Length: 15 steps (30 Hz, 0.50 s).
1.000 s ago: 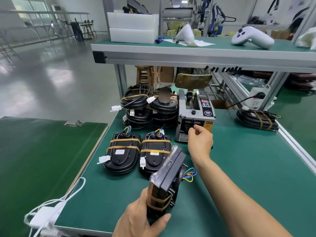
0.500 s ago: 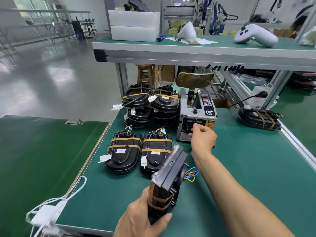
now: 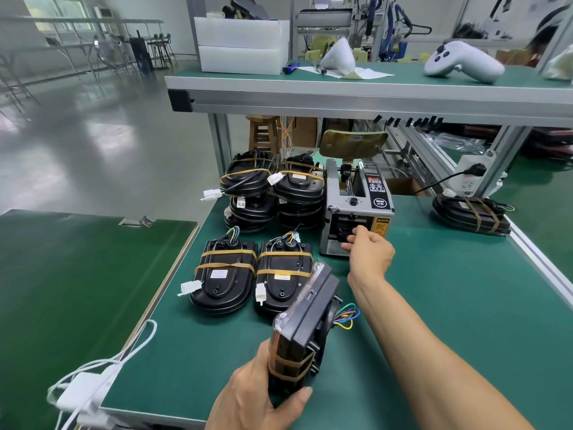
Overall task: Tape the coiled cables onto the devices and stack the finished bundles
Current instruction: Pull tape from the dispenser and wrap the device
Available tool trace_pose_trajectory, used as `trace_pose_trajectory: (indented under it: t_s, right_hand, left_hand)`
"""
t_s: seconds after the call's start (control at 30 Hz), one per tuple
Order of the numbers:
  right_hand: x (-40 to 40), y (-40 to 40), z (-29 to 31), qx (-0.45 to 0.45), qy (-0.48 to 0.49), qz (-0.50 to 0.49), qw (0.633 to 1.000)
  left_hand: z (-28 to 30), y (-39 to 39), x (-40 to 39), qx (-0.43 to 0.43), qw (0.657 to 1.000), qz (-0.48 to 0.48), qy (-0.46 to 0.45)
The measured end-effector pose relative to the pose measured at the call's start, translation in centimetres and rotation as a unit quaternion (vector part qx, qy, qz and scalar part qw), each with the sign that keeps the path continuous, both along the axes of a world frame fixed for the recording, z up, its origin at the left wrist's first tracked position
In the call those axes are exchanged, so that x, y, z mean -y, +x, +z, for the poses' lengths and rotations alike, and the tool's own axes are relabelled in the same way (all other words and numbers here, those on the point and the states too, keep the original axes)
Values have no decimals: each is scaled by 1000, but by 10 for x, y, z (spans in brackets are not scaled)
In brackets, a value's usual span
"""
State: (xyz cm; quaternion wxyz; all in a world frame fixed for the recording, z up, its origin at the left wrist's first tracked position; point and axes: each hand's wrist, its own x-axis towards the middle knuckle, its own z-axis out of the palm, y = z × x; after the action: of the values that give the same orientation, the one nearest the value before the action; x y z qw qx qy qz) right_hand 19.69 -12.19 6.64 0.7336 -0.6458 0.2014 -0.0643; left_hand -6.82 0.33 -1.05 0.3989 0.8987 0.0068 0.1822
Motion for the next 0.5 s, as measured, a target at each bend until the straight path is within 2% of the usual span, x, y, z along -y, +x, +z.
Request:
trace_pose_trajectory:
  t_s: [0.5]
  right_hand:
    - [7, -8, -4, 2, 46, -8, 999]
  left_hand:
    - [-3, 1, -2, -6, 1000, -8, -8]
